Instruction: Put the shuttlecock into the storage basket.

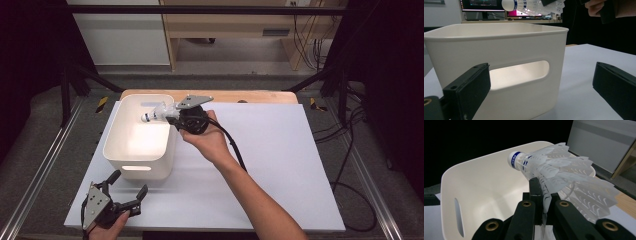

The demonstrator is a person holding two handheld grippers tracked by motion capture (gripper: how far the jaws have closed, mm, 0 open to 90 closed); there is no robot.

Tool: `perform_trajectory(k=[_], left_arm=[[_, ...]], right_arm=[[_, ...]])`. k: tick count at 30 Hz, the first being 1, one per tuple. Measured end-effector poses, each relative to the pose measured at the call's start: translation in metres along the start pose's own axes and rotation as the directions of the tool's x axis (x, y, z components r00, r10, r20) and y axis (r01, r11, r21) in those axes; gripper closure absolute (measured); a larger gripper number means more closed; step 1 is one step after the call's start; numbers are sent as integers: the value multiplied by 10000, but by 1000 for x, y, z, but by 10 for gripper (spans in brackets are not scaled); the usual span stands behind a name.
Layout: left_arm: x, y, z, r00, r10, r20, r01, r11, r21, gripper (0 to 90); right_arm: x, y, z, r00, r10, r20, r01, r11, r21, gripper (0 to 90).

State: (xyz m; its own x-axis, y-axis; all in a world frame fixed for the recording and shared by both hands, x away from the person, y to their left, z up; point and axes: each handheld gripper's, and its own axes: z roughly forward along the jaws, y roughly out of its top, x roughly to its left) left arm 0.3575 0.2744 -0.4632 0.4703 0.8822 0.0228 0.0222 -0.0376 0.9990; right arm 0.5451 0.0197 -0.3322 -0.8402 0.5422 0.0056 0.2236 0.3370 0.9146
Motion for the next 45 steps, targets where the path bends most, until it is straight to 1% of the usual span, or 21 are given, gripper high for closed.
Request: perform_trajectory(k=[5, 9, 15, 23, 29, 36, 45], left_arm=[[1, 0, 0, 10000, -31, 11, 31, 10000, -10, 16], [1, 0, 0, 10000, -15, 18, 15, 10000, -3, 16], [0, 0, 0, 10000, -13, 19, 13, 10000, 1, 16], [1, 0, 0, 10000, -22, -7, 22, 10000, -20, 15], [1, 0, 0, 10000, -56, -25, 56, 10000, -45, 15], [1, 0, 0, 10000, -52, -23, 52, 10000, -44, 15], [1, 0, 0, 10000, -50, -34, 50, 10000, -43, 15]], right_arm=[[0, 1, 8, 10000, 1, -70, 0, 10000, 70, 893], [1, 0, 12, 9999, 2, -110, -1, 9999, 145, 893], [3, 1, 17, 9997, -49, -254, 52, 9999, 119, 893], [5, 4, 25, 9994, -226, -246, 231, 9995, 200, 893], [6, 6, 30, 9994, -241, -267, 248, 9993, 263, 893], [7, 7, 34, 9993, -231, -305, 240, 9993, 300, 893], [8, 7, 34, 9991, -258, -330, 268, 9992, 283, 893]])
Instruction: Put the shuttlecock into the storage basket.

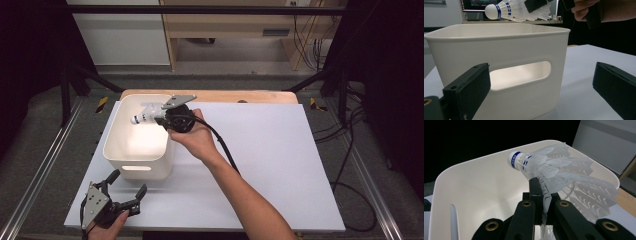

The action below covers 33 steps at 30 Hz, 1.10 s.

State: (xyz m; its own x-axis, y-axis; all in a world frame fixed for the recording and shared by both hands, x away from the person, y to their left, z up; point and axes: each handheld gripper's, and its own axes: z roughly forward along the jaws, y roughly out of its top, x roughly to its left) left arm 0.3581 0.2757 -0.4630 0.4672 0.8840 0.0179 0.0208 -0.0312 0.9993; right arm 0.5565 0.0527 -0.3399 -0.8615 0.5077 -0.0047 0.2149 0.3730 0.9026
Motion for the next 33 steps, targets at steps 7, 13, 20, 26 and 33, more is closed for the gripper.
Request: perform_trajectory(k=[7, 13, 20, 26, 33], left_arm=[[0, 0, 0, 10000, -8, -10, 8, 10000, -11, 15], [0, 0, 0, 10000, 9, -15, -9, 10000, -7, 15], [0, 0, 0, 10000, 11, -13, -11, 10000, -1, 15], [1, 0, 0, 10000, -6, -35, 6, 10000, -9, 15], [0, 0, 0, 10000, -8, -24, 8, 10000, -5, 15]], right_arm=[[2, 1, 1, 10000, -15, -34, 14, 10000, -21, 893], [3, 1, 2, 10000, 23, -49, -23, 10000, -56, 893], [5, 4, 5, 10000, -50, -62, 50, 10000, -43, 893], [6, 5, 7, 9999, -126, -56, 126, 9999, -3, 893], [9, 5, 10, 9998, -195, -91, 195, 9998, 56, 893]])
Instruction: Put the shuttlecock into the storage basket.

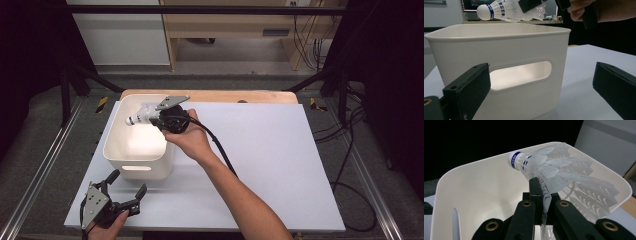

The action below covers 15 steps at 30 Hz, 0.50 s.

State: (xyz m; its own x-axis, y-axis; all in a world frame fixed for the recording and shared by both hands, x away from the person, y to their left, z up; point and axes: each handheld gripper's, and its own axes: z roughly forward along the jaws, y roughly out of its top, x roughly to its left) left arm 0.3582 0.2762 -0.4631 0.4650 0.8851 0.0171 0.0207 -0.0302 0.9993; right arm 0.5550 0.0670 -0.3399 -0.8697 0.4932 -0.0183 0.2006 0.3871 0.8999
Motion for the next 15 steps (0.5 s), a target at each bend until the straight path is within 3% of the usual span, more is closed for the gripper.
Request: perform_trajectory(k=[15], left_arm=[[0, 0, 0, 10000, 28, 0, -28, 10000, 16, 15]], right_arm=[[1, 2, 4, 10000, -51, -29, 51, 10000, 8, 893]])
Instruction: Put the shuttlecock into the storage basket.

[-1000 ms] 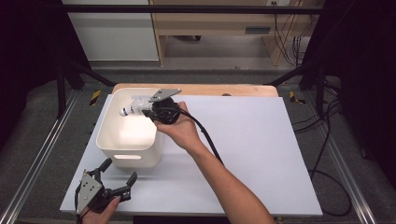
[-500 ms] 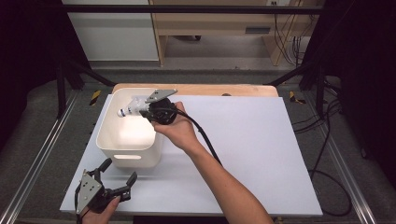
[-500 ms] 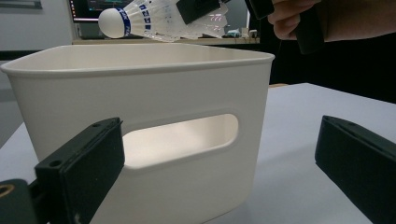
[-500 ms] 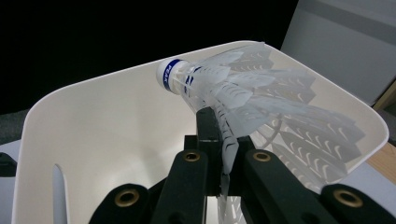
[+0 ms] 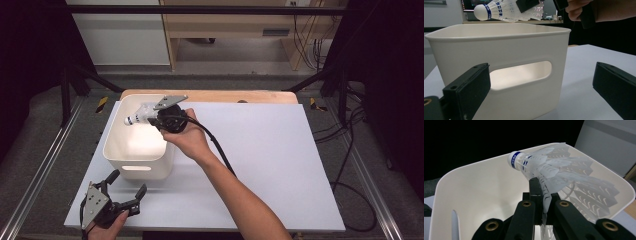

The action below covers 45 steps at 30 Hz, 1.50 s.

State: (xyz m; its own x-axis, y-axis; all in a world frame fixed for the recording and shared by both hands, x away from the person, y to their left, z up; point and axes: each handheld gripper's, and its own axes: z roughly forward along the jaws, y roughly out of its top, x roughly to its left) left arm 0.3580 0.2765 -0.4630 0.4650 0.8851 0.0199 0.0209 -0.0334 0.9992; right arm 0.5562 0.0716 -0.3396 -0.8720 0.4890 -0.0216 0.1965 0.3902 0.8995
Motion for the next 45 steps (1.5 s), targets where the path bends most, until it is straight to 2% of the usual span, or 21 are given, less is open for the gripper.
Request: perform_trajectory(k=[45], left_arm=[[0, 0, 0, 10000, 21, 42, -21, 10000, 11, 15]], right_arm=[[2, -11, 11, 9999, -35, -97, 38, 9994, 340, 892]])
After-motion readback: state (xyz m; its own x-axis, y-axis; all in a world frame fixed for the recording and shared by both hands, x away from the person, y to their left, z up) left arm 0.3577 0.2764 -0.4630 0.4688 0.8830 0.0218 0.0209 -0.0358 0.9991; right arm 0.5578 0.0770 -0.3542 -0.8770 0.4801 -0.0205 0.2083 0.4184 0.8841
